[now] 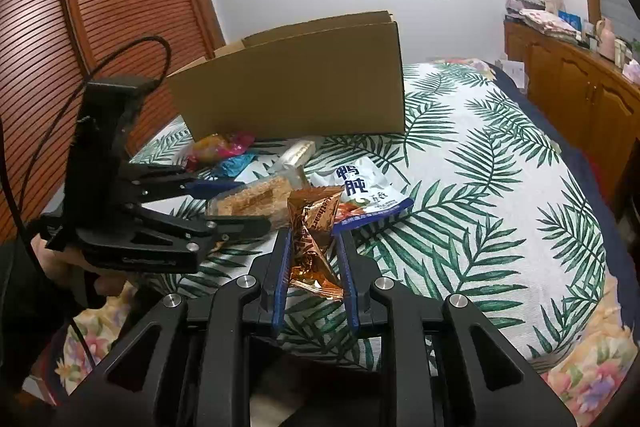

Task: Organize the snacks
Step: 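Grasp the clear sesame cracker pack with the left tool while the right tool grasps the brown foil pack, then lift the cracker pack with the left tool while the right tool lifts the foil pack toward the box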

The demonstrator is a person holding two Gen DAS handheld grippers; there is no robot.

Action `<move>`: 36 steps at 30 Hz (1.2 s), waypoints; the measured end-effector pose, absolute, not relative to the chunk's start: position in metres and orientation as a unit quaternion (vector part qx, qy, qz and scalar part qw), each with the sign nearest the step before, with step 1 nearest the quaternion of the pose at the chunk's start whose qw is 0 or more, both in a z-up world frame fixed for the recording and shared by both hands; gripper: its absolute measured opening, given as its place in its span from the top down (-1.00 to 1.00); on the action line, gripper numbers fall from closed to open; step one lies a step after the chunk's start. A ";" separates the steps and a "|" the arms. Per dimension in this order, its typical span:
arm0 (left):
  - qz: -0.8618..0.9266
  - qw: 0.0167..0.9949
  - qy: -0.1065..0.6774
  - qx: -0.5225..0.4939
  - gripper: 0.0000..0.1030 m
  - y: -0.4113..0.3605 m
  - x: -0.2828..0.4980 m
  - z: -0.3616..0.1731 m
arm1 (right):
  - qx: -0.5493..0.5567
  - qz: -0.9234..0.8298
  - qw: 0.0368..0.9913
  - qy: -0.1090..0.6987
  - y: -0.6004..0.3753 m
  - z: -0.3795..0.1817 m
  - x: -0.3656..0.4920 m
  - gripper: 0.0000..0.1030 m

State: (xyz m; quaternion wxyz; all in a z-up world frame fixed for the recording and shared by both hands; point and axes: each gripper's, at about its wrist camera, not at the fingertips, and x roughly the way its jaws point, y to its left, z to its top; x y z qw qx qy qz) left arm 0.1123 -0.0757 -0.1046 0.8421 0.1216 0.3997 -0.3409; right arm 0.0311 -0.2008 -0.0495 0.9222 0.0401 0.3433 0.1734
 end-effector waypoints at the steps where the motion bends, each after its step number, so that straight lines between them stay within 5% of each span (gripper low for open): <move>1: -0.340 0.843 0.398 0.126 0.04 -0.077 0.112 -0.105 | 0.040 0.174 0.922 0.343 -0.201 -0.049 0.031 0.59; 36: -0.281 0.910 0.305 0.032 0.13 -0.041 0.085 -0.064 | 0.016 0.180 0.927 0.328 -0.198 -0.040 0.035 0.65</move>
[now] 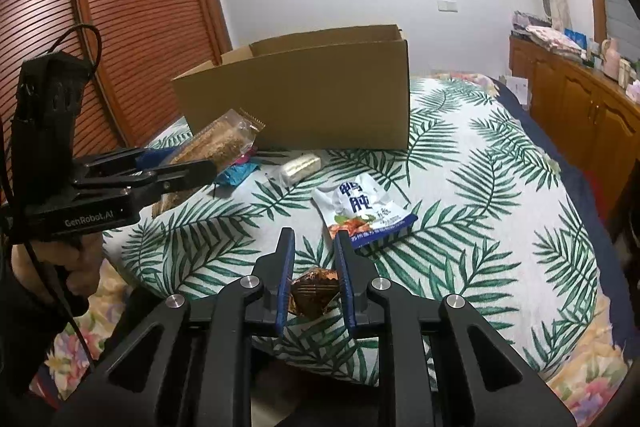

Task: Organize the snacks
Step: 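Lift the cracker pack with the left tool while the right tool lifts the foil pack toward the box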

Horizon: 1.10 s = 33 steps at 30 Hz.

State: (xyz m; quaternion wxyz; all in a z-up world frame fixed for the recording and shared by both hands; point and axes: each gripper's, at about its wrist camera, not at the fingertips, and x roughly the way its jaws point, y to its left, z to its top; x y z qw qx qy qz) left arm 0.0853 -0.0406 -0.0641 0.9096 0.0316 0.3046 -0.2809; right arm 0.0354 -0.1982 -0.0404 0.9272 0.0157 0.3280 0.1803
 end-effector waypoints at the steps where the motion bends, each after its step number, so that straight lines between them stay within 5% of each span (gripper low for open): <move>1: -0.280 0.910 0.304 0.031 0.13 -0.040 0.085 -0.064 | 0.014 0.180 0.928 0.327 -0.198 -0.039 0.037 0.65; 4: -0.279 0.911 0.304 0.028 0.13 -0.038 0.085 -0.065 | 0.004 0.182 0.928 0.326 -0.198 -0.037 0.041 0.67; 6: -0.278 0.911 0.304 0.027 0.13 -0.037 0.085 -0.065 | 0.001 0.185 0.926 0.330 -0.197 -0.037 0.045 0.92; 18: -0.276 0.910 0.310 0.021 0.13 -0.036 0.084 -0.070 | -0.009 0.194 0.921 0.337 -0.207 -0.037 0.074 0.95; 33: -0.263 0.924 0.276 0.009 0.13 -0.024 0.091 -0.037 | -0.079 0.215 0.926 0.300 -0.189 0.025 0.096 0.97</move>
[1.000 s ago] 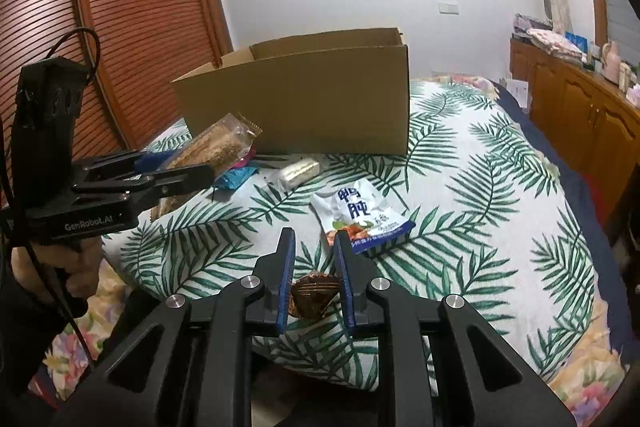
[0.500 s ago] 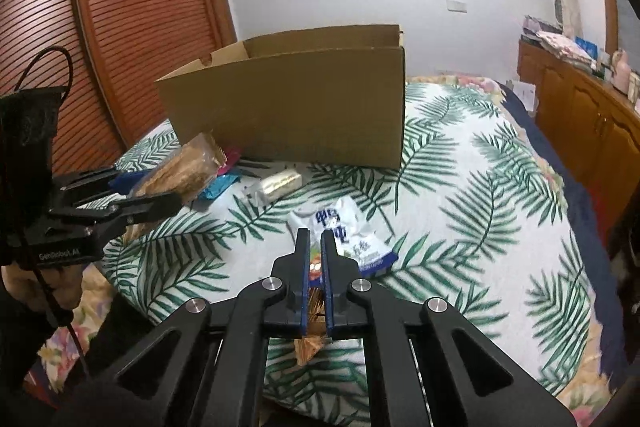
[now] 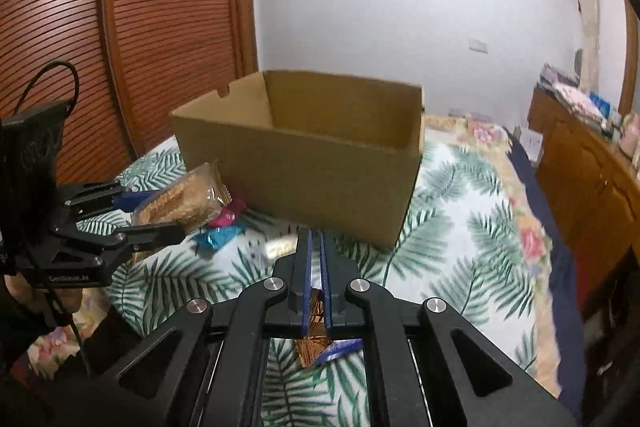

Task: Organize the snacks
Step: 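Lift the cracker pack with the left tool while the right tool lifts the foil pack toward the box, then open the left tool over the box while the right tool releases the foil pack inside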

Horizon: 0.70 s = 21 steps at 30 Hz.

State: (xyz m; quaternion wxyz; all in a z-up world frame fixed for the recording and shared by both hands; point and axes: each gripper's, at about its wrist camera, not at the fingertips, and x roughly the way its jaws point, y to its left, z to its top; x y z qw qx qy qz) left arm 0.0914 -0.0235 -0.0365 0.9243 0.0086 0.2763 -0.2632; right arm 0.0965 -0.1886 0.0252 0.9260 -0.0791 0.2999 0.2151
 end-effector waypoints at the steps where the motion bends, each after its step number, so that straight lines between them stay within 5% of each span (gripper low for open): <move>1: -0.261 0.926 0.273 0.008 0.13 -0.022 0.094 -0.032 | -0.084 0.216 0.926 0.297 -0.187 0.030 0.100 0.97; 21: -0.212 0.946 0.244 -0.012 0.12 0.007 0.201 0.031 | -0.127 0.218 0.935 0.248 -0.143 0.105 0.183 0.97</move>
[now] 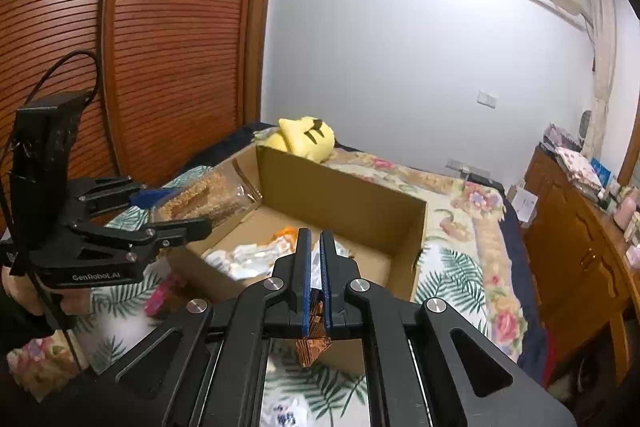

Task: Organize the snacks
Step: 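Open the left tool over the box while the right tool releases the foil pack inside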

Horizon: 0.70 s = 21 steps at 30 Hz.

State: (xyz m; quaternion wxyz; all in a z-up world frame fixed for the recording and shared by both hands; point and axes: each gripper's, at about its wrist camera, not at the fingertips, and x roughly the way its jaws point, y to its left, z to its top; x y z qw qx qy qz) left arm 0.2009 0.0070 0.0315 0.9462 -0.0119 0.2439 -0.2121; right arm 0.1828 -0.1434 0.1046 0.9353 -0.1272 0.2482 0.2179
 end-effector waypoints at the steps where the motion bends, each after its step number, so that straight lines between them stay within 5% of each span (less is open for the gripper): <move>1: -0.208 0.946 0.246 -0.014 0.12 0.008 0.207 0.030 | -0.124 0.218 0.935 0.250 -0.142 0.105 0.187 0.97; 21: -0.186 0.939 0.290 -0.004 -0.03 -0.002 0.257 -0.011 | -0.093 0.199 0.921 0.322 -0.145 0.031 0.258 0.94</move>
